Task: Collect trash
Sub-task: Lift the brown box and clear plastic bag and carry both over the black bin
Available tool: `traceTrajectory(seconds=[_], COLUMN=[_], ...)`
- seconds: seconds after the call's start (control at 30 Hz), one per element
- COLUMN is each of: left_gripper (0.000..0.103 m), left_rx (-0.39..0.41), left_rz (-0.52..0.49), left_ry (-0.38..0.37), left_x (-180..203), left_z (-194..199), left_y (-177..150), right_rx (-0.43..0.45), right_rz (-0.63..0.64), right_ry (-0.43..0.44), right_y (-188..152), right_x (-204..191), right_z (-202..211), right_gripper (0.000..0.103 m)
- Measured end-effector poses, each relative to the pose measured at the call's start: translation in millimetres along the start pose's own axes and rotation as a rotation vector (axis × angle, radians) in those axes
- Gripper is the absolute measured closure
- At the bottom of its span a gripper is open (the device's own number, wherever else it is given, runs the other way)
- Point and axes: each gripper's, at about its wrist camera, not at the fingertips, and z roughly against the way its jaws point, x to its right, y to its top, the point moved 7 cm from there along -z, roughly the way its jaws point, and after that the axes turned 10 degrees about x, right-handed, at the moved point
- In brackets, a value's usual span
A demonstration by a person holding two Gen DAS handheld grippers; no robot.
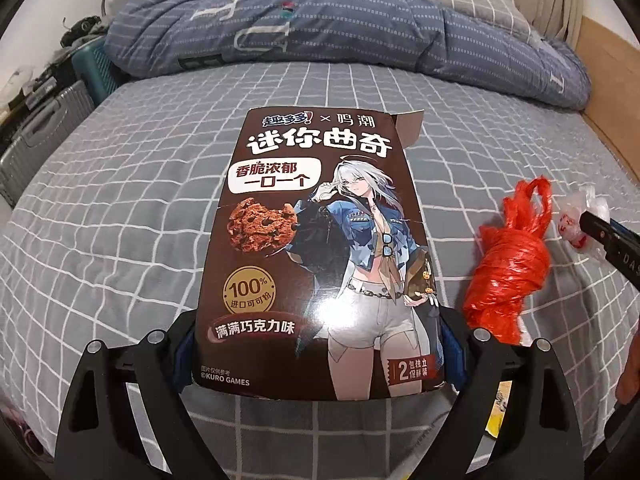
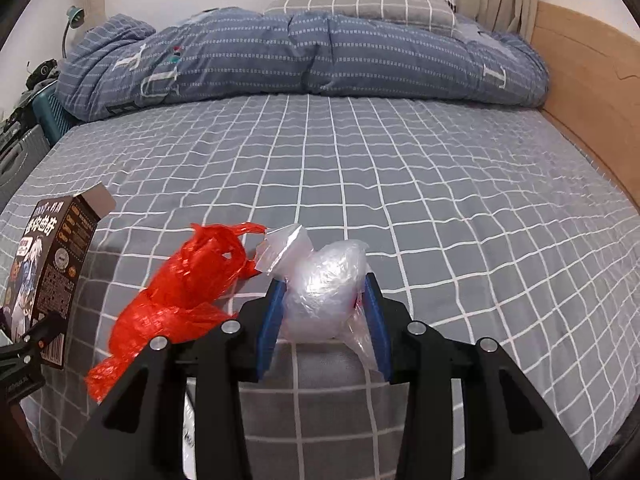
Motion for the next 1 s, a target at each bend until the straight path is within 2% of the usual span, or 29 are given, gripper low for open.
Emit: traceTrajectory(seconds=[0.4, 0.77, 1.0], left_gripper=[0.015, 0.015, 0.015], left_rx=[0.039, 0.039, 0.043], left_rz=[-0.007, 0.002, -0.005], left_ry=[-0.038, -0.032, -0.031], left_x=[4, -6, -7], left_z=[51, 71, 86], left_y=[-8, -19, -32], right_rx=[0.034, 0.043, 0.078], right_rz=[0.040, 0.045, 0.037], right_ry=[0.005, 0.030, 0.039], right_y=[-9, -22, -25], right_x=[-12, -21, -28], right_z=[51, 82, 112], right_gripper=[0.065, 0.065, 0.065])
